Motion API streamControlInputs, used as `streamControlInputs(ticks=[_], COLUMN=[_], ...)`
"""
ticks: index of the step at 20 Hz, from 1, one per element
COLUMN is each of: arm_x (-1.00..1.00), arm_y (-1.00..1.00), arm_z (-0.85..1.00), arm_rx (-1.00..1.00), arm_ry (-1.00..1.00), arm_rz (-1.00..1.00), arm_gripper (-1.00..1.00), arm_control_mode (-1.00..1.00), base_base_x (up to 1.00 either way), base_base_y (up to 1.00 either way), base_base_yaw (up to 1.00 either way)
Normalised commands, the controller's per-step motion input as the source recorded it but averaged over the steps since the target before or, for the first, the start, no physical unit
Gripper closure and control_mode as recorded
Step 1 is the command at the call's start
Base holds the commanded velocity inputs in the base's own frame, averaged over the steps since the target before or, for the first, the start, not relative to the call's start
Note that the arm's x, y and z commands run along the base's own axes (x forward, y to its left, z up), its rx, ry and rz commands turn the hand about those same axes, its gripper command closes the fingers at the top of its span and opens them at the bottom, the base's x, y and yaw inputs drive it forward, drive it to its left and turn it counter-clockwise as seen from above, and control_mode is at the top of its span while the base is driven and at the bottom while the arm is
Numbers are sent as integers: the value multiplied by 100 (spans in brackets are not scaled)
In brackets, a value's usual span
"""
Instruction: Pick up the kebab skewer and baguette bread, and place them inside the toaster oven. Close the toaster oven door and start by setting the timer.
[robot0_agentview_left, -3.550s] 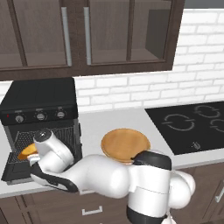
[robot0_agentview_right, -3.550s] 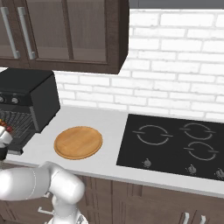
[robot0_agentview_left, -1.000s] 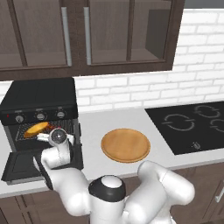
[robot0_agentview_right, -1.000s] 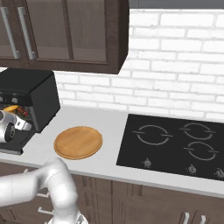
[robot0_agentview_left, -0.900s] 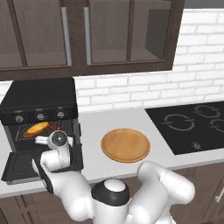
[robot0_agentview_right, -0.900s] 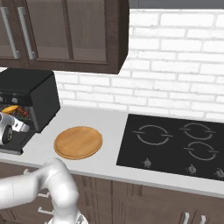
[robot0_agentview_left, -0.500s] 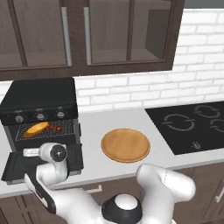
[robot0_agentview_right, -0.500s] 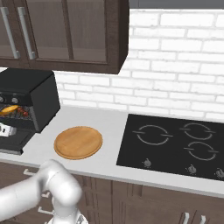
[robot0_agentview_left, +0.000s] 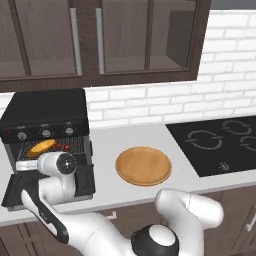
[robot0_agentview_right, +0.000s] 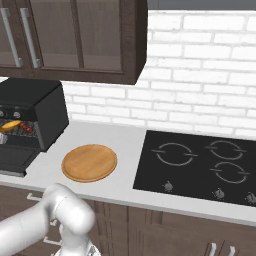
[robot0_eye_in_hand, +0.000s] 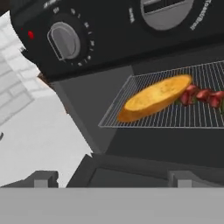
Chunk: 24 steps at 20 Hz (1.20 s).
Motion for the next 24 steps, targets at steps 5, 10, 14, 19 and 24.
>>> streamControlInputs(ticks=[5, 10, 14, 19, 24], arm_x=[-72, -93, -100, -90, -26], arm_y=[27, 26, 0, -15, -25], arm_z=[30, -2, -27, -25, -14], arm_rx=[-2, -6, -1, 0, 1], arm_ry=[29, 11, -25, -19, -9], arm_rz=[0, 0, -1, 0, -3], arm_gripper=[-100, -100, -100, -100, -100], arm_control_mode=[-100, -100, -100, -100, -100], base_base_x=[0, 0, 0, 0, 0], base_base_y=[0, 0, 0, 0, 0], base_base_yaw=[0, 0, 0, 0, 0])
